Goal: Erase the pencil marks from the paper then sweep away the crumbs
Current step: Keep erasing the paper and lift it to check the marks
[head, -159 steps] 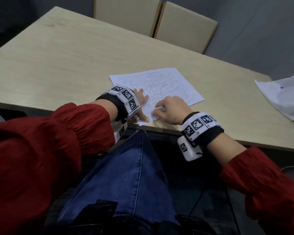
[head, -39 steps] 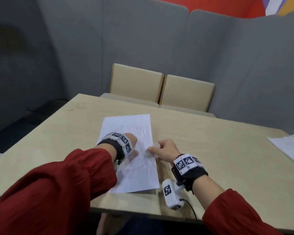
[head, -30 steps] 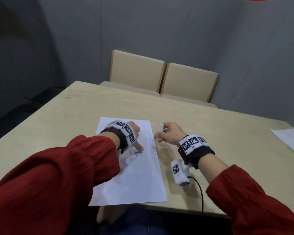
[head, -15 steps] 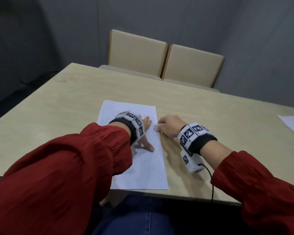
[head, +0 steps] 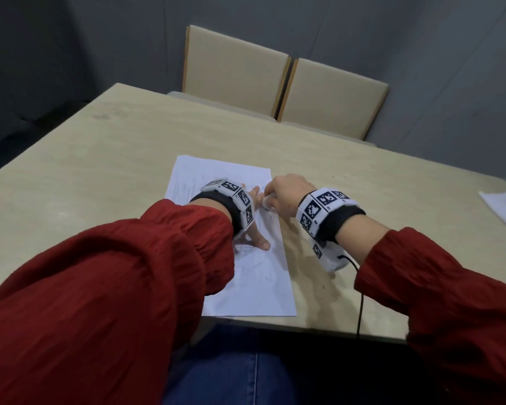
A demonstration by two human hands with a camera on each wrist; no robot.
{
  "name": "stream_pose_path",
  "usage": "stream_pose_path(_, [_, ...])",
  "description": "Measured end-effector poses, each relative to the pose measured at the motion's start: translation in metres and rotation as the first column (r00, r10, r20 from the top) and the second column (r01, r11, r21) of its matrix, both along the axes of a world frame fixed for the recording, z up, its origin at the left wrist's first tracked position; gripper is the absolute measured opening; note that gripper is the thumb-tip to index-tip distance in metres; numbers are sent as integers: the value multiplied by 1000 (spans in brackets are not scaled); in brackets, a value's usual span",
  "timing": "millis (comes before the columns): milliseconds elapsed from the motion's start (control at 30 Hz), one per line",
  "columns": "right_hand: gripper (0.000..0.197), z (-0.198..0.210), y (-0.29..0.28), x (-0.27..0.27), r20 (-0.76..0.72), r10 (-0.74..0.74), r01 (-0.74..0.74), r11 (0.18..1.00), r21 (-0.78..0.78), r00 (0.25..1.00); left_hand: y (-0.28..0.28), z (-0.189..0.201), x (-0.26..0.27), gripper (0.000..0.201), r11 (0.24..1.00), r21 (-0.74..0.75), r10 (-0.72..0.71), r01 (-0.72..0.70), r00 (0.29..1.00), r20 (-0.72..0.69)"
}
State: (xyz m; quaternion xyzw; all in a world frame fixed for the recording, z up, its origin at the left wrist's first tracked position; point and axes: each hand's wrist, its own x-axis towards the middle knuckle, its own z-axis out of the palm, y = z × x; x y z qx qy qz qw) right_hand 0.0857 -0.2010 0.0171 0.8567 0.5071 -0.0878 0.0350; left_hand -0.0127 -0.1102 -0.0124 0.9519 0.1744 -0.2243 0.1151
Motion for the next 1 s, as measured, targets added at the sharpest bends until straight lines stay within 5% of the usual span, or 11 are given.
stream_pose_path(433, [18,-4,-1,6,1,15,-15,999,32,1000,3,-9,6,135,998,68,1,-3,1000,27])
stream_pose_path(600, [12,-10,-27,-4,13,121,-120,990,-72,993,6,-8,8,140,995,93,-40,38,999,19])
stream_pose_path(767, [21,-5,-4,8,110,64,-62,998,-20,992,5,-7,9,167,997,70,29,-31,999,36])
stream_pose_path(1000, [14,-3,-36,-9,112,197,-183,975,-125,974,6,-8,8,142,994,108,-20,17,999,26])
